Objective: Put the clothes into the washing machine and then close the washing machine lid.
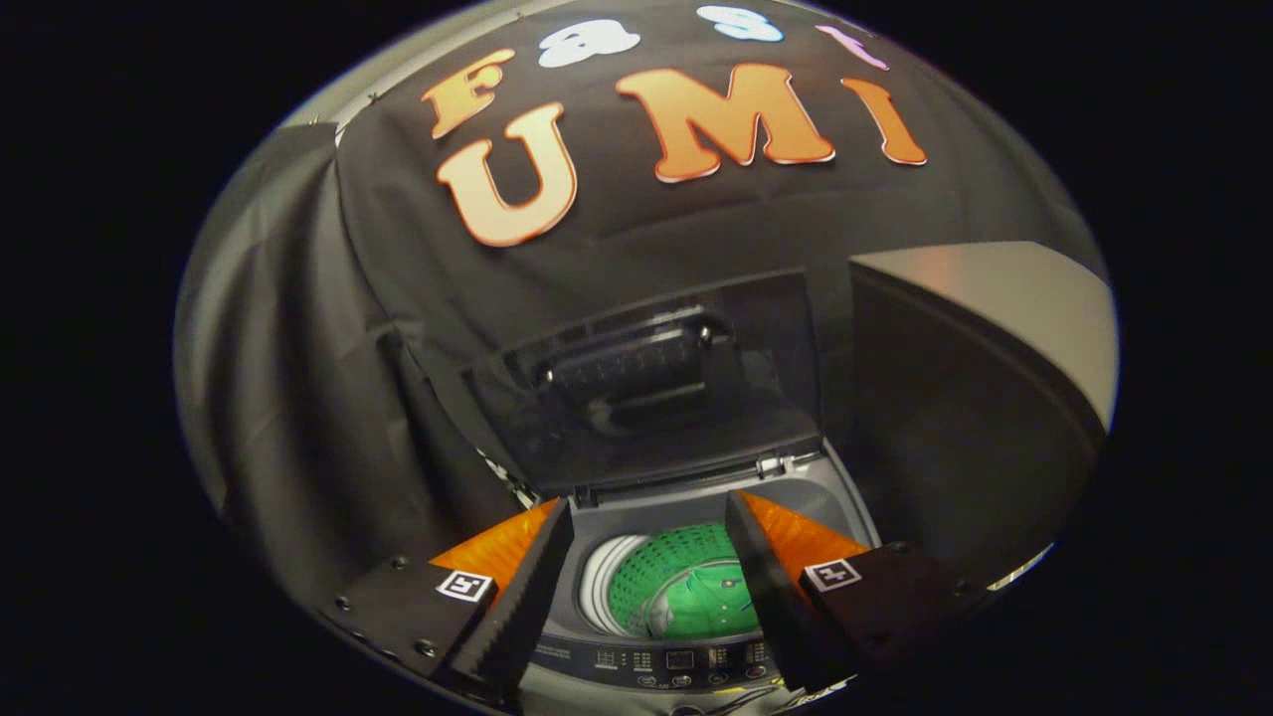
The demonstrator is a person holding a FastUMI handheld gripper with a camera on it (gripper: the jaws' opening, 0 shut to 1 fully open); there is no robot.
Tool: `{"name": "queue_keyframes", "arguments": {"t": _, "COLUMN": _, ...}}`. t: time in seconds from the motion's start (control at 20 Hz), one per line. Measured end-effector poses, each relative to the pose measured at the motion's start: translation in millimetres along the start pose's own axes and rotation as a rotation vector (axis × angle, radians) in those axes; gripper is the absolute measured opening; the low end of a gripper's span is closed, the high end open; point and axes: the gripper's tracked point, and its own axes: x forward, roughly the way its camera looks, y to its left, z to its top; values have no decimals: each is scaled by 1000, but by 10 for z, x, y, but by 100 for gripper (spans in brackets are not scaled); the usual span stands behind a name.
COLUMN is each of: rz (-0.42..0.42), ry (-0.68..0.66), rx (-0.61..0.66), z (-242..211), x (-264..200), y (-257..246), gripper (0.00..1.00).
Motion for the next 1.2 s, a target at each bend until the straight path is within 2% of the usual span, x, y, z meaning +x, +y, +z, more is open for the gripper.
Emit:
{"name": "queue_keyframes", "arguments": {"t": 0.1, "rz": 10, "ry": -4, "rx": 72, "z": 94, "x": -25, "y": -7, "gripper": 98}}
{"name": "queue_keyframes", "arguments": {"t": 0.2, "rz": 2, "ry": -40, "rx": 73, "z": 182, "x": -67, "y": -40, "gripper": 98}}
{"name": "queue_keyframes", "arguments": {"t": 0.3, "rz": 2, "ry": -73, "rx": -6, "z": 90, "x": -89, "y": -90, "gripper": 98}}
{"name": "queue_keyframes", "arguments": {"t": 0.45, "rz": -49, "ry": -80, "rx": -119, "z": -269, "x": -64, "y": -239, "gripper": 98}}
{"name": "queue_keyframes", "arguments": {"t": 0.6, "rz": -81, "ry": 4, "rx": -151, "z": -663, "x": -102, "y": -390, "gripper": 98}}
{"name": "queue_keyframes", "arguments": {"t": 0.8, "rz": -174, "ry": -34, "rx": -181, "z": -733, "x": -355, "y": -758, "gripper": 98}}
{"name": "queue_keyframes", "arguments": {"t": 0.9, "rz": -203, "ry": -71, "rx": -155, "z": -658, "x": -667, "y": -927, "gripper": 98}}
{"name": "queue_keyframes", "arguments": {"t": 1.05, "rz": -245, "ry": -172, "rx": -137, "z": -219, "x": -1127, "y": -1078, "gripper": 98}}
{"name": "queue_keyframes", "arguments": {"t": 1.2, "rz": -207, "ry": -237, "rx": -101, "z": 151, "x": -1440, "y": -973, "gripper": 98}}
